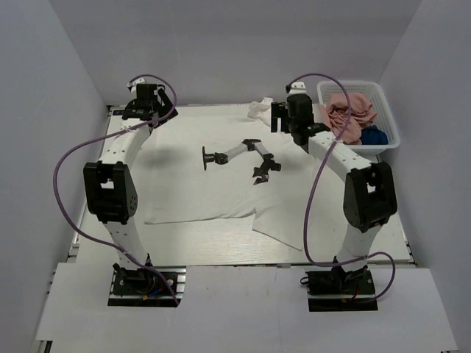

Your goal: Fold and stack the t-shirts

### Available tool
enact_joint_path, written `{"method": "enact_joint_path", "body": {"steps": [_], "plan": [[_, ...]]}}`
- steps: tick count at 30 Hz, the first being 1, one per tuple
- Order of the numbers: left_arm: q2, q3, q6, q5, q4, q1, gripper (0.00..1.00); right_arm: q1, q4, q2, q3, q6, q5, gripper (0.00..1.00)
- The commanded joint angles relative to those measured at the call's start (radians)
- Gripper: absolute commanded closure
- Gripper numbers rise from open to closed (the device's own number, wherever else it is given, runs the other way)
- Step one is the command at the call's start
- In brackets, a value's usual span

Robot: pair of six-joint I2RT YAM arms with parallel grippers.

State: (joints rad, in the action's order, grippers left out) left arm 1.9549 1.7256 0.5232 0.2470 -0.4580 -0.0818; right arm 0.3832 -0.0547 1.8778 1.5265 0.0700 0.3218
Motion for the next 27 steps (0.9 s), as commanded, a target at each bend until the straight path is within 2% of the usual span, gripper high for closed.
{"method": "enact_joint_path", "body": {"steps": [1,6,8,10,13,15,19,27], "plan": [[-0.083,-0.153,0.001,-0.116,-0.038,-0.006,0.0,-0.007,-0.051,-0.06,-0.149,0.149,-0.059,0.1],[-0.22,-0.366,0.047,-0.147,-0.059,-0.015,0.0,-0.001,-0.112,-0.163,-0.317,0.168,-0.132,0.1],[-0.267,-0.421,0.076,-0.147,-0.083,-0.015,0.0,0.002,-0.073,-0.227,-0.398,0.208,-0.193,0.1],[-0.367,-0.553,0.099,-0.147,-0.045,-0.015,0.0,-0.004,-0.03,-0.271,-0.517,0.259,-0.24,0.1],[-0.456,-0.693,0.121,-0.138,-0.007,-0.015,0.0,-0.003,0.036,-0.316,-0.606,0.284,-0.308,0.1],[-0.52,-0.771,0.121,-0.152,0.031,-0.015,0.0,-0.004,0.01,-0.316,-0.617,0.304,-0.311,0.1],[-0.542,-0.862,0.132,-0.205,0.076,-0.015,0.0,-0.006,-0.007,-0.304,-0.672,0.343,-0.293,0.1],[-0.498,-0.923,0.132,-0.18,0.021,-0.015,0.0,-0.01,-0.115,-0.313,-0.706,0.379,-0.216,0.1]]}}
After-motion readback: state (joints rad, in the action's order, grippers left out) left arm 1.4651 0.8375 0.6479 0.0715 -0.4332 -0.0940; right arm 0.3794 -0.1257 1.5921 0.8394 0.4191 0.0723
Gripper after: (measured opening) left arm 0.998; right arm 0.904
